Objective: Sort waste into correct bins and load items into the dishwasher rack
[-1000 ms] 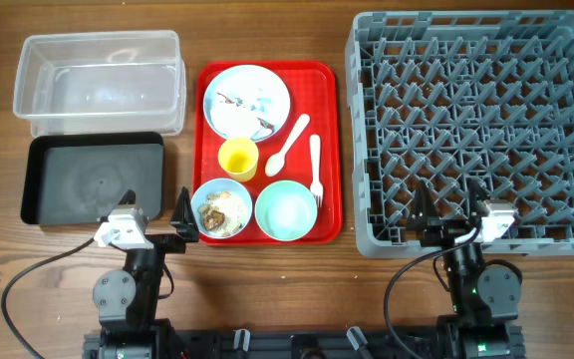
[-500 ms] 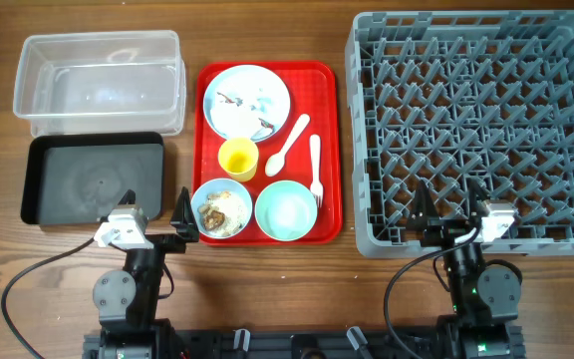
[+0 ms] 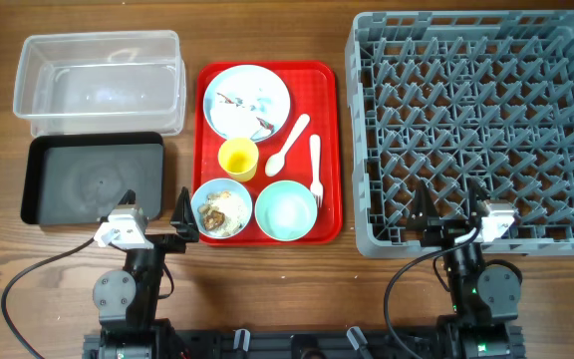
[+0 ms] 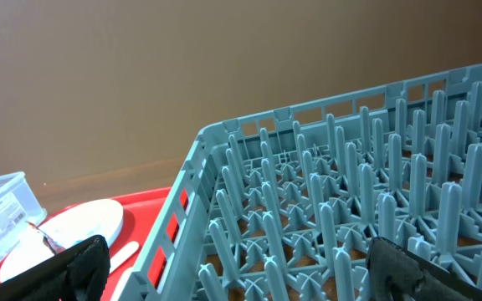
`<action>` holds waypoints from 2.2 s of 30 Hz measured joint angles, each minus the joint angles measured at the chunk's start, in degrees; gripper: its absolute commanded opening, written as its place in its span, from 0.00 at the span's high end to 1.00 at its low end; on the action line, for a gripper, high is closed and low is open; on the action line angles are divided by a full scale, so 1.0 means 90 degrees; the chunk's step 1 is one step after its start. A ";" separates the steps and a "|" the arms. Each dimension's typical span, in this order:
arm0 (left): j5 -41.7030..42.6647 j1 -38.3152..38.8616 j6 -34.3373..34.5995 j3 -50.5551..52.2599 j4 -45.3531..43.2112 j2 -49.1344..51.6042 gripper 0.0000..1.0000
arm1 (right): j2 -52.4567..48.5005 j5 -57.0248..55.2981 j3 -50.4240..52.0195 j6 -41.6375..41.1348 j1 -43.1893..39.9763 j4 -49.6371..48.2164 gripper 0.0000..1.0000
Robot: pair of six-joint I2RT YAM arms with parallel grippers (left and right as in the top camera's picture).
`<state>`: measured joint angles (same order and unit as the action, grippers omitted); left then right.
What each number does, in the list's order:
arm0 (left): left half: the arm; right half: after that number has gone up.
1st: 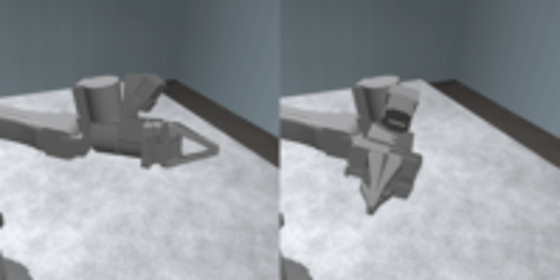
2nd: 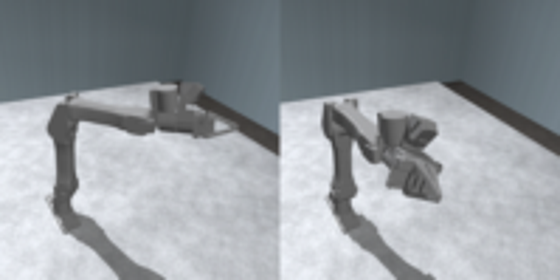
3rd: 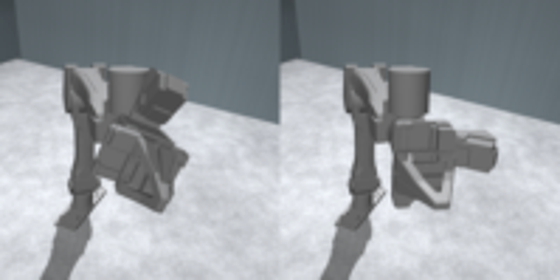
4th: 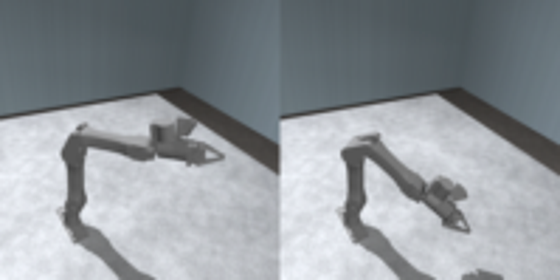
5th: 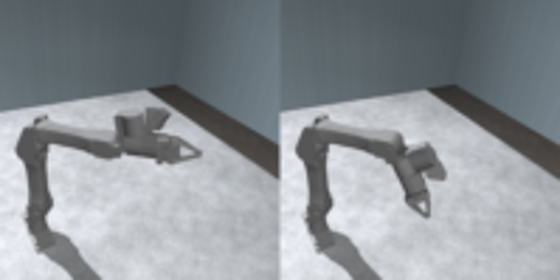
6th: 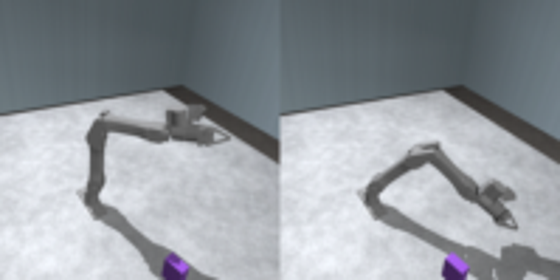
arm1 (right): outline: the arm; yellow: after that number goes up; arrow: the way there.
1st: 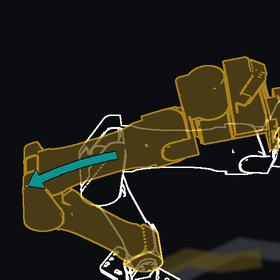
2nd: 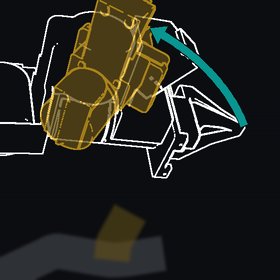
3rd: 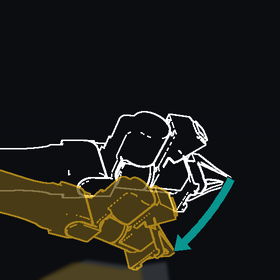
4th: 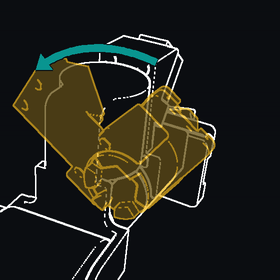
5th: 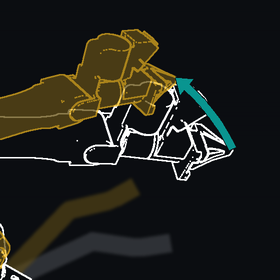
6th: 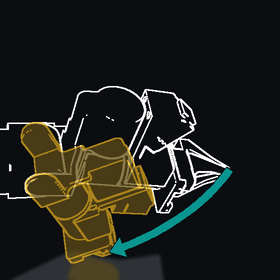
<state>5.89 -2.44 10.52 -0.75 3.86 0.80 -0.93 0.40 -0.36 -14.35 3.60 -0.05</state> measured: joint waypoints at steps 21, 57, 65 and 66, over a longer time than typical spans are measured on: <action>0.0000 0.0000 0.0000 0.0000 -0.0002 0.0000 0.00 | 0.0000 0.0002 0.0000 0.0000 0.0000 -0.0005 0.00; 0.0000 0.0000 -0.0034 -0.3859 0.1566 0.3609 0.00 | -0.1744 0.0576 -0.2108 0.0974 0.0000 -0.0323 0.00; 0.0000 0.0228 -0.0046 -0.6970 0.3398 0.6424 0.00 | -0.3878 0.1018 -0.4199 0.1083 0.0000 0.1350 0.00; -0.0005 0.0304 -0.0046 -0.7305 0.3553 0.6710 0.00 | -0.4092 0.1059 -0.4422 0.1107 0.0000 0.1545 0.00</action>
<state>5.85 0.30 10.11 -66.50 35.83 61.19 -37.76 9.93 -40.16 -4.38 3.60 13.85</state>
